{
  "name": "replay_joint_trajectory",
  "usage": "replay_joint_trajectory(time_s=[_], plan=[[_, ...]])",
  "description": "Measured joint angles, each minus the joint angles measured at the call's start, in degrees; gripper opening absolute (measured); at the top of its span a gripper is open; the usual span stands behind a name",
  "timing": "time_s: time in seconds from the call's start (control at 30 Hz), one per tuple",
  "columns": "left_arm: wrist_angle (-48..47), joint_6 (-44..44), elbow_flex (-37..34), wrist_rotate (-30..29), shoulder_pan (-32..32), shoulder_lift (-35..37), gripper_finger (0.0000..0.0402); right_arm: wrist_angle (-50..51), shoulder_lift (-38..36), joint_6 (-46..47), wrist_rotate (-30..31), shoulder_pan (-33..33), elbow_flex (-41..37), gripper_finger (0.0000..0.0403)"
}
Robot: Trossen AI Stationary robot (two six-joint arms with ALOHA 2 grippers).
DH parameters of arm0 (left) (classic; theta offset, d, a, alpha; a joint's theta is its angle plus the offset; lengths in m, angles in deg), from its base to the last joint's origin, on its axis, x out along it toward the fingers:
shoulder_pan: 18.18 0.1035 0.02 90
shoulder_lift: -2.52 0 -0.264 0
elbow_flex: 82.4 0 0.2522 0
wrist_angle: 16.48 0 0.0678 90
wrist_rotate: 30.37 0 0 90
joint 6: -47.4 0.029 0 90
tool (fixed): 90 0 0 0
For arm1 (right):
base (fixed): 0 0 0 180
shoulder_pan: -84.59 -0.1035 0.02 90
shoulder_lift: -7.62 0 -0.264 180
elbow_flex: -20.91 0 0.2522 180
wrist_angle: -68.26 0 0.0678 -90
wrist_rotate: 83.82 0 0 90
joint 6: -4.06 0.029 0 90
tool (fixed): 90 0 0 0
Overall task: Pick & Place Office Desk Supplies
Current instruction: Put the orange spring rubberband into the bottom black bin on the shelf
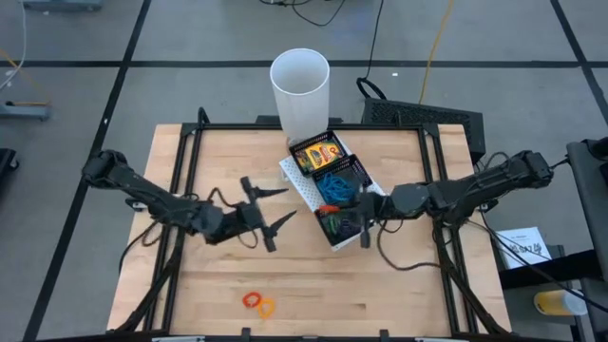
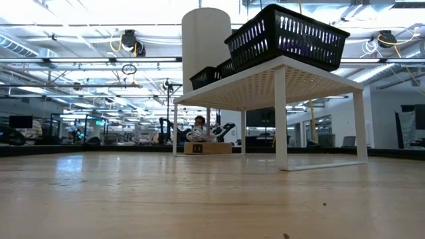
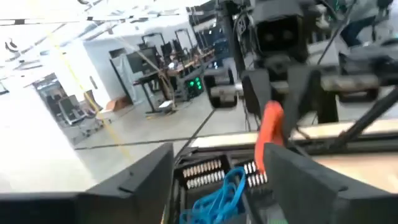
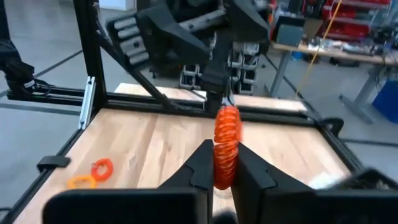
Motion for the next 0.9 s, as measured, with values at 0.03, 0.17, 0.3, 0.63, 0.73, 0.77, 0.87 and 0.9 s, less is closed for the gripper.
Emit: replay_joint_trajectory(time_s=[0.03, 0.17, 0.3, 0.63, 0.73, 0.77, 0.87, 0.9], plan=[[-1.73, 0.07, 0.0, -1.56, -0.85, 1.03, 0.0264, 1.82, -1.23, 0.74, -0.03, -0.04, 0.0, 0.0023], [-12.39, -4.71, 0.0, -9.13, -3.21, 4.79, 0.0286, 11.36, -6.1, 5.17, 0.06, -0.09, 0.0, 0.0026], [-30.89, -22.67, 0.0, -13.85, -4.45, 8.31, 0.0289, 22.15, -9.22, 11.14, 0.01, -0.31, 0.0, 0.0019], [-47.78, -47.67, -0.04, -10.19, -3.52, 7.4, 0.0275, 32.19, -9.98, 14.32, -0.02, -2.59, -0.02, 0.0022], [-45.87, -46.51, -0.02, -10.39, -2.76, 6.88, 0.0265, 32.71, -9.86, 14.32, -0.02, -2.75, -0.02, 0.0025], [-45.83, -46.14, -0.02, -10.18, -2.62, 6.77, 0.0262, 32.67, -9.9, 14.32, -0.04, -2.75, -0.02, 0.0028], [-45.82, -46.45, -0.02, -8.96, -1.77, 6.73, 0.0253, 32.98, -9.91, 14.34, -0.04, -2.75, -0.02, 0.0041], [-45.76, -46.51, -0.02, -8.54, -1.55, 6.77, 0.0251, 32.96, -9.9, 14.43, -0.02, -2.75, -0.02, 0.0047]])
